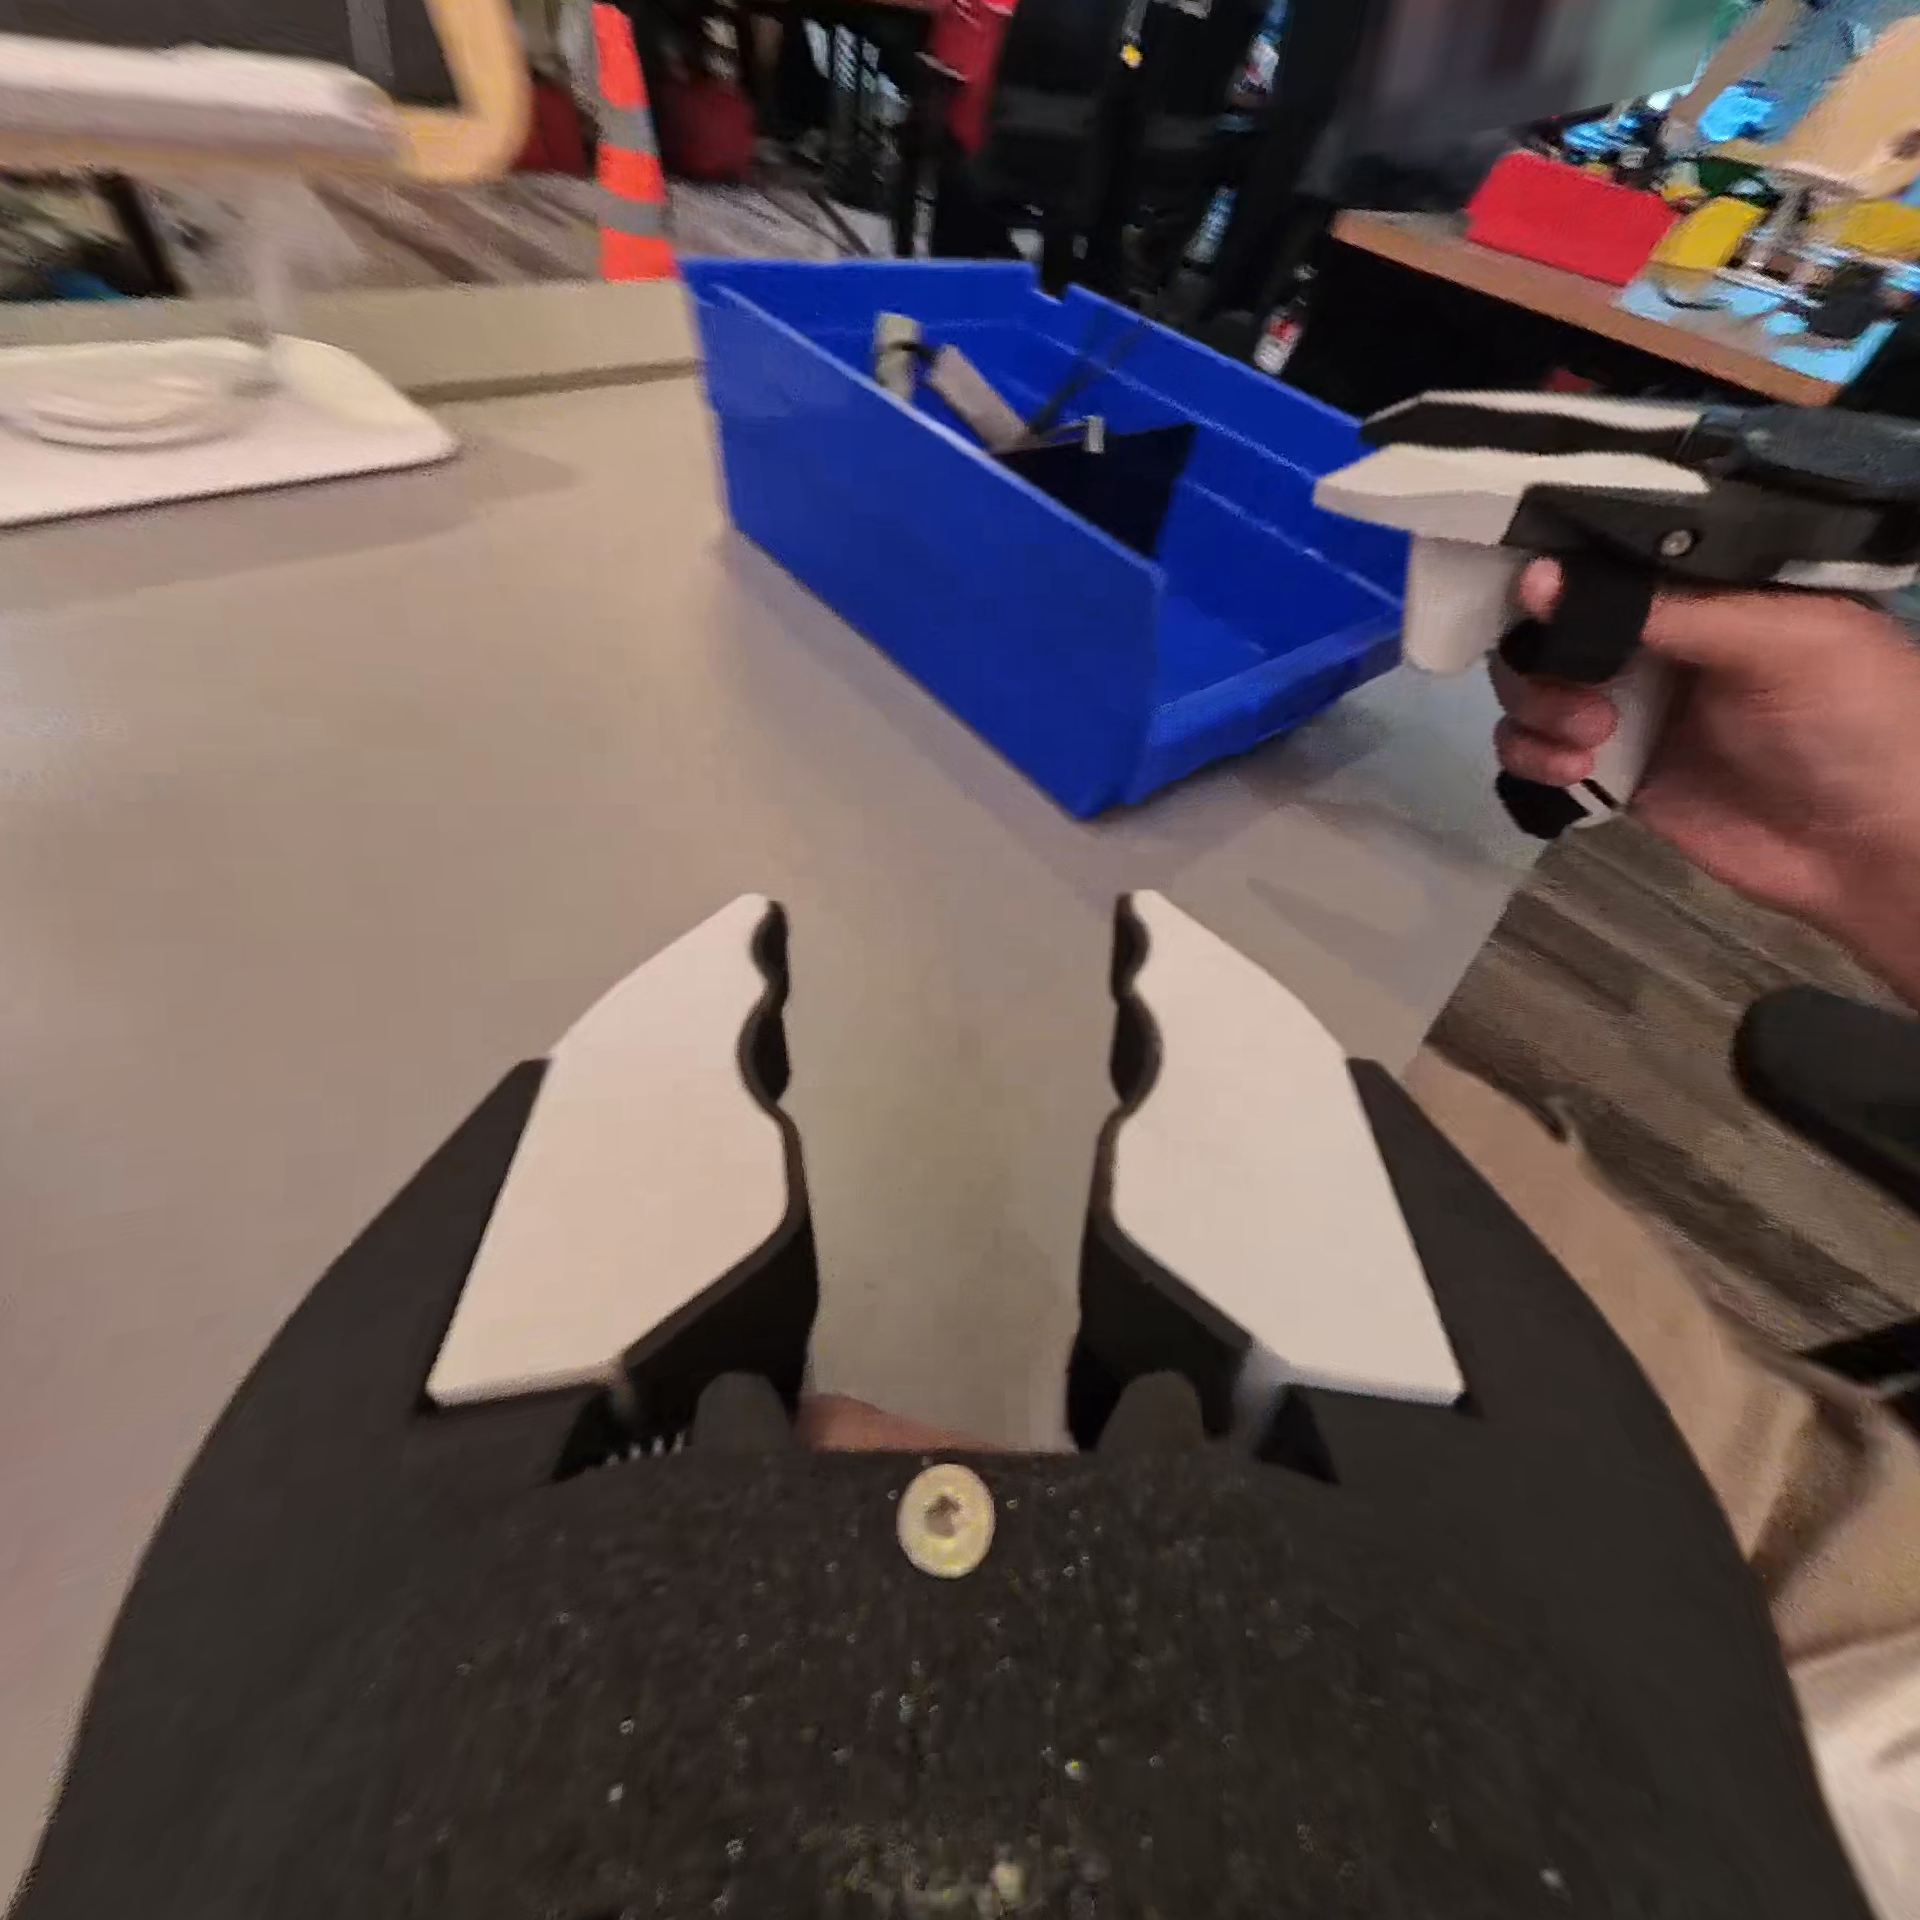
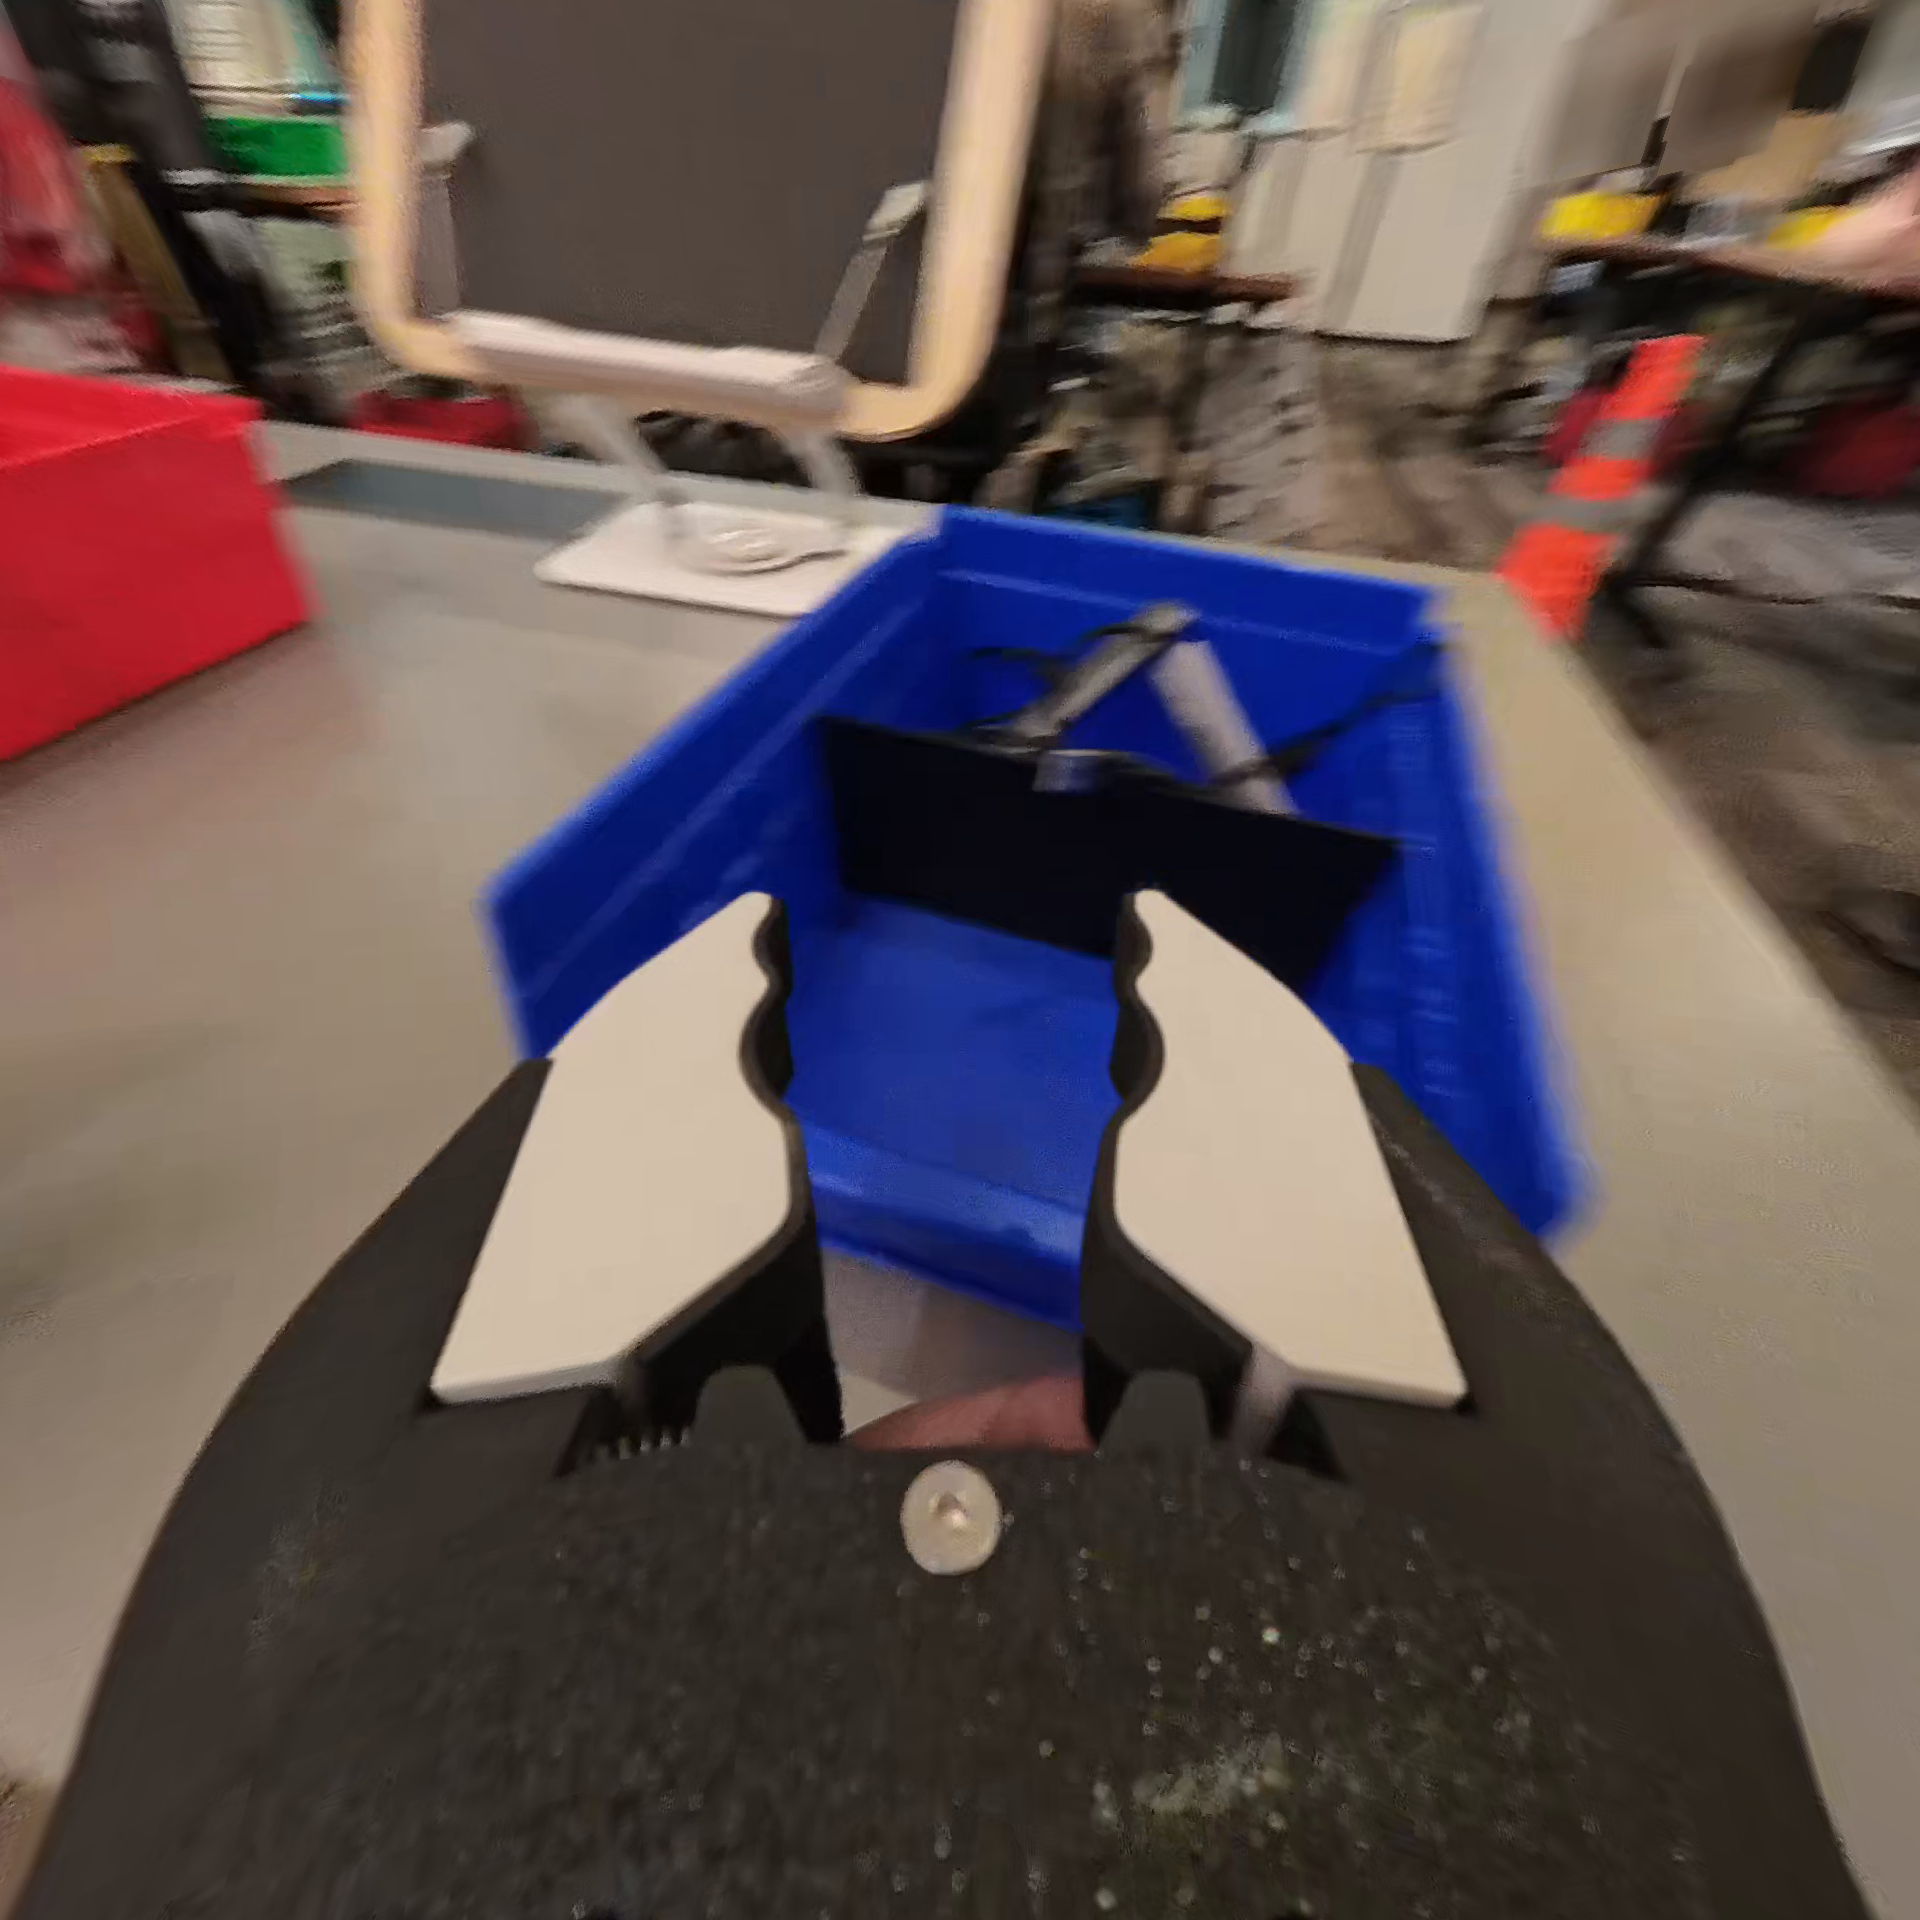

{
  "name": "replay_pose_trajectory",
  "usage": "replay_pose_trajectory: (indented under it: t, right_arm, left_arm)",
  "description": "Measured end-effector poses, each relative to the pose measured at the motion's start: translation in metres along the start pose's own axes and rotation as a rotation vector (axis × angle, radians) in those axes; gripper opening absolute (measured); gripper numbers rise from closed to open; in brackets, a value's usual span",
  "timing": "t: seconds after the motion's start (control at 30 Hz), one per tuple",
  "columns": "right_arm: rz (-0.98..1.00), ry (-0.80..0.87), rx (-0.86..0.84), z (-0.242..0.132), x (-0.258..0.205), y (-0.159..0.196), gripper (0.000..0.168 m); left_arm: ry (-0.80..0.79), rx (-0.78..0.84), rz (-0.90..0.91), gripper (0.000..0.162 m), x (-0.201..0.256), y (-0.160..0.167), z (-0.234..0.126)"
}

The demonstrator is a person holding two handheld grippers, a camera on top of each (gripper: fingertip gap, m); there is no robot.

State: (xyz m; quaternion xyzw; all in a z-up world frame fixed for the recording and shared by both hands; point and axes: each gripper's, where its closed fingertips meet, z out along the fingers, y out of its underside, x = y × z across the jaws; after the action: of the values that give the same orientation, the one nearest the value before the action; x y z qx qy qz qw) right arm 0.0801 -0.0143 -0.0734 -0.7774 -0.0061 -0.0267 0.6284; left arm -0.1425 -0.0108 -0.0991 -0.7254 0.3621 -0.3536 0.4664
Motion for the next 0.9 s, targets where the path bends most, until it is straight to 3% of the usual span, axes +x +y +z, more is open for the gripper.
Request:
replay_pose_trajectory:
  t: [0.13, 0.23, 0.27, 0.33, 0.4, 0.43, 0.6, 0.77, 0.9]
  right_arm:
    - [0.023, 0.262, -0.012, -0.016, 0.071, 0.005, 0.063]
    - [0.088, 0.296, -0.092, -0.009, 0.089, 0.026, 0.062]
    - [0.12, 0.294, -0.139, -0.004, 0.091, 0.038, 0.058]
    - [0.142, 0.312, -0.237, 0.006, 0.092, 0.058, 0.052]
    - [0.127, 0.312, -0.248, 0.009, 0.091, 0.061, 0.026]
    - [0.152, 0.32, -0.262, 0.008, 0.093, 0.062, 0.004]
    - [0.185, 0.277, -0.236, 0.007, 0.058, 0.052, 0.002]
    - [0.134, 0.185, -0.141, 0.018, -0.02, 0.022, 0.003]
    - [0.021, 0.091, -0.165, 0.046, -0.088, 0.016, 0.004]
  left_arm:
    - [-0.037, -0.066, 0.055, 0.074, 0.023, -0.015, 0.085]
    - [-0.042, -0.115, -0.04, 0.075, 0.031, -0.021, 0.137]
    - [-0.045, -0.128, -0.065, 0.071, 0.032, -0.022, 0.15]
    - [-0.102, -0.121, -0.076, 0.047, 0.026, -0.025, 0.165]
    - [-0.218, -0.123, -0.07, 0.028, 0.01, -0.028, 0.169]
    - [-0.282, -0.14, -0.038, 0.018, 0.001, -0.028, 0.167]
    - [-0.398, -0.127, 0.039, 0.006, -0.019, -0.03, 0.133]
    - [-0.503, -0.06, 0.058, 0.006, -0.063, -0.037, 0.057]
    - [-0.606, -0.068, 0.031, 0.006, -0.11, -0.025, -0.002]
